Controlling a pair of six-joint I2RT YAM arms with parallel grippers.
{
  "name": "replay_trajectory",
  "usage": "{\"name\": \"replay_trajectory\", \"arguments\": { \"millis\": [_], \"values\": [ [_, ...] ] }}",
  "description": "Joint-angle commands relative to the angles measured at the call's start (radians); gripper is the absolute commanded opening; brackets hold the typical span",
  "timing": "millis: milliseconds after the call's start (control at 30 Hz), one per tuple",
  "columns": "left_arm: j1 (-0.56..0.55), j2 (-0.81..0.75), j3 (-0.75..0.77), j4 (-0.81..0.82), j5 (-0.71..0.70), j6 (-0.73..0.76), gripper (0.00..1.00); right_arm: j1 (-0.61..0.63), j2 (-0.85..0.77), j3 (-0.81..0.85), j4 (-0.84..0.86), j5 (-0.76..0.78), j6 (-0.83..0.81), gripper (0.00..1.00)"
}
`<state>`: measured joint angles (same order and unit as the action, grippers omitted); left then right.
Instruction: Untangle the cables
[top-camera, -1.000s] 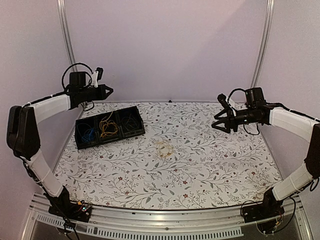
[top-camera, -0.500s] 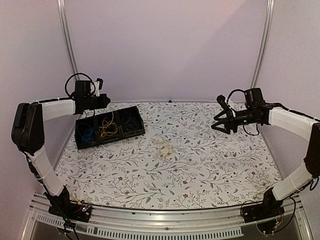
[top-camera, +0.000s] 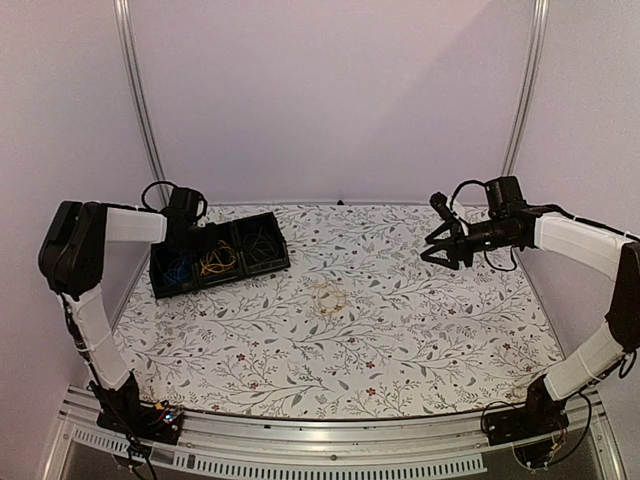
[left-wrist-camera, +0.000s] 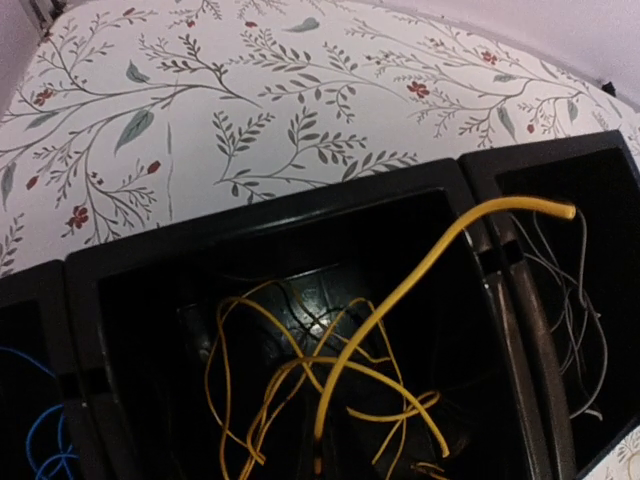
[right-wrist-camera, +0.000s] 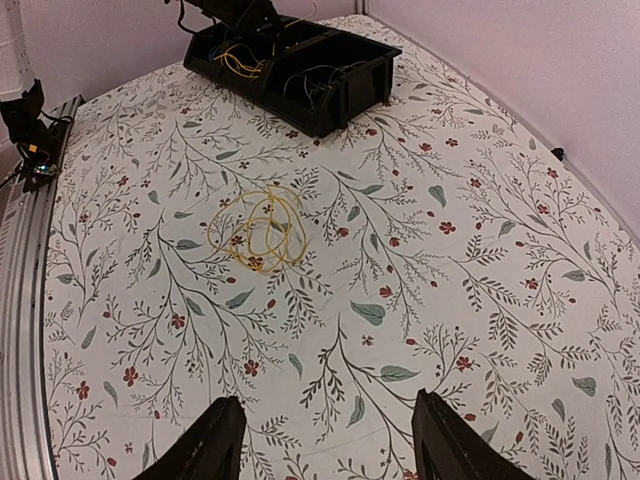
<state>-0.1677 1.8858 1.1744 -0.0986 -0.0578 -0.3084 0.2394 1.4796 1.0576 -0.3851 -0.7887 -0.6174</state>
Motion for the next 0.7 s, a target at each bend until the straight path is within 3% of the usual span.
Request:
{"name": "replay_trajectory", "arguments": {
  "millis": [0, 333, 467, 667],
  "values": [
    [-0.036, 0.077, 0.054, -0.070, 0.003, -0.021, 0.00, 0.006, -0.005, 0.029, -0.016, 0.012, -0.011, 0.61],
    [-0.036, 0.103, 0.096, -0.139, 0.066, -0.025, 0.01, 0.006, -0.006, 0.031, -0.023, 0.015, -0.016, 0.61],
    [-0.036, 0.033, 0.108, -0.191, 0.070, -0.021, 0.20, 0.008, -0.005, 0.032, -0.026, 0.015, -0.018, 0.61],
    [-0.035, -0.168, 0.073, -0.193, 0.061, -0.012, 0.31, 0.015, 0.000, 0.034, -0.027, 0.021, -0.022, 0.61]
  ]
}}
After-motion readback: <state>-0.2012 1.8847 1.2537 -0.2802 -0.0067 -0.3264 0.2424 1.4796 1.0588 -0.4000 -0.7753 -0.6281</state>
